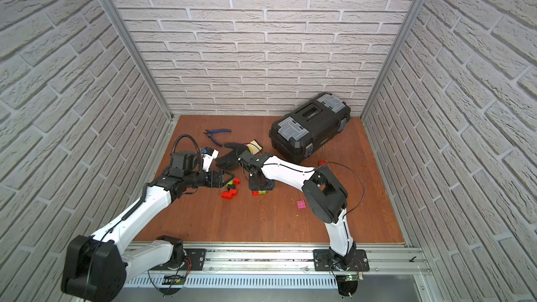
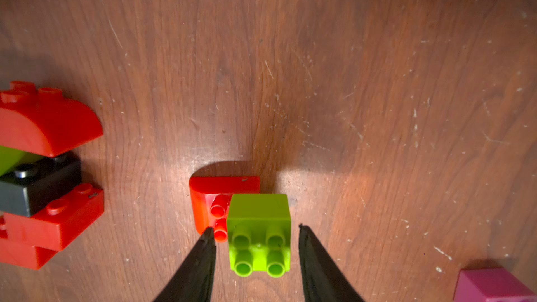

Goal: Assemble the letter s with lego
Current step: Assemble the lego brick with the lego brick, then pick up the lego brick from the center of the board.

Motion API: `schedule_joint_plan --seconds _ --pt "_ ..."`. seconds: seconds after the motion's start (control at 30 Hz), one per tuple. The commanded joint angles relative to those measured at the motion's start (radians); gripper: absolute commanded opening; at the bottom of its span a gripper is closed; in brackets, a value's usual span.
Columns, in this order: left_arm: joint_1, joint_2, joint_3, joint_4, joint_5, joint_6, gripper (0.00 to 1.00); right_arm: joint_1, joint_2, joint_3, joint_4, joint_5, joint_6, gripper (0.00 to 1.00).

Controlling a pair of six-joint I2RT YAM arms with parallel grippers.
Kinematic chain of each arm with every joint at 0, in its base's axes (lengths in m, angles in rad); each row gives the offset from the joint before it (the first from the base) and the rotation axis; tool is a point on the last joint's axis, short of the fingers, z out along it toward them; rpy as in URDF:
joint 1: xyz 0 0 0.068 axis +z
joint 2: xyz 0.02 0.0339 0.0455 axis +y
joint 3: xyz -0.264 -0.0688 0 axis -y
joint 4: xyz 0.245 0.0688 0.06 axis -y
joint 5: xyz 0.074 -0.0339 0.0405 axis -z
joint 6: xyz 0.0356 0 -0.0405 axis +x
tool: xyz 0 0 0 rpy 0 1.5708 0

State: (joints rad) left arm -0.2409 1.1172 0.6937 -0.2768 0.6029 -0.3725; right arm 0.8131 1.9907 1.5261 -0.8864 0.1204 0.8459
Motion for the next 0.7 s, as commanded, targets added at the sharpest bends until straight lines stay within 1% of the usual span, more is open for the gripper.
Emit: schedule_joint_plan --seconds 0.0,0.1,0.23,0.33,0.4,0.57,0.6,0.63,0.67 --pt "0.019 -0.006 -0.011 0.029 -0.005 -0.020 0.98 0.003 -0.069 0.020 -0.017 0.035 -0.029 0.50" --pt "0.035 -0.006 -0.010 0.027 -0.033 -0.025 0.98 -0.002 -0.112 -0.006 0.021 0.046 -0.069 0.52" --pt "0.046 -0.016 -0.009 0.012 -0.097 -0.018 0.98 -0.016 -0.187 -0.063 0.086 0.064 -0.130 0.55" --pt "0.049 -0.019 0.002 -0.010 -0.149 -0.001 0.98 -0.039 -0.241 -0.108 0.138 0.052 -0.181 0.58" --pt "0.051 -0.019 0.005 -0.013 -0.171 0.007 0.98 -0.050 -0.276 -0.141 0.172 0.047 -0.218 0.61" --pt "0.049 -0.020 0.033 -0.072 -0.226 0.040 0.98 -0.084 -0.345 -0.209 0.253 -0.027 -0.315 0.68" --pt "0.049 -0.024 0.044 -0.088 -0.246 0.049 0.98 -0.090 -0.358 -0.224 0.268 -0.042 -0.330 0.70" --pt "0.050 -0.031 0.058 -0.112 -0.278 0.064 0.98 -0.095 -0.373 -0.242 0.288 -0.053 -0.344 0.75" --pt "0.049 -0.034 0.077 -0.140 -0.314 0.080 0.98 -0.100 -0.391 -0.265 0.314 -0.067 -0.362 0.77"
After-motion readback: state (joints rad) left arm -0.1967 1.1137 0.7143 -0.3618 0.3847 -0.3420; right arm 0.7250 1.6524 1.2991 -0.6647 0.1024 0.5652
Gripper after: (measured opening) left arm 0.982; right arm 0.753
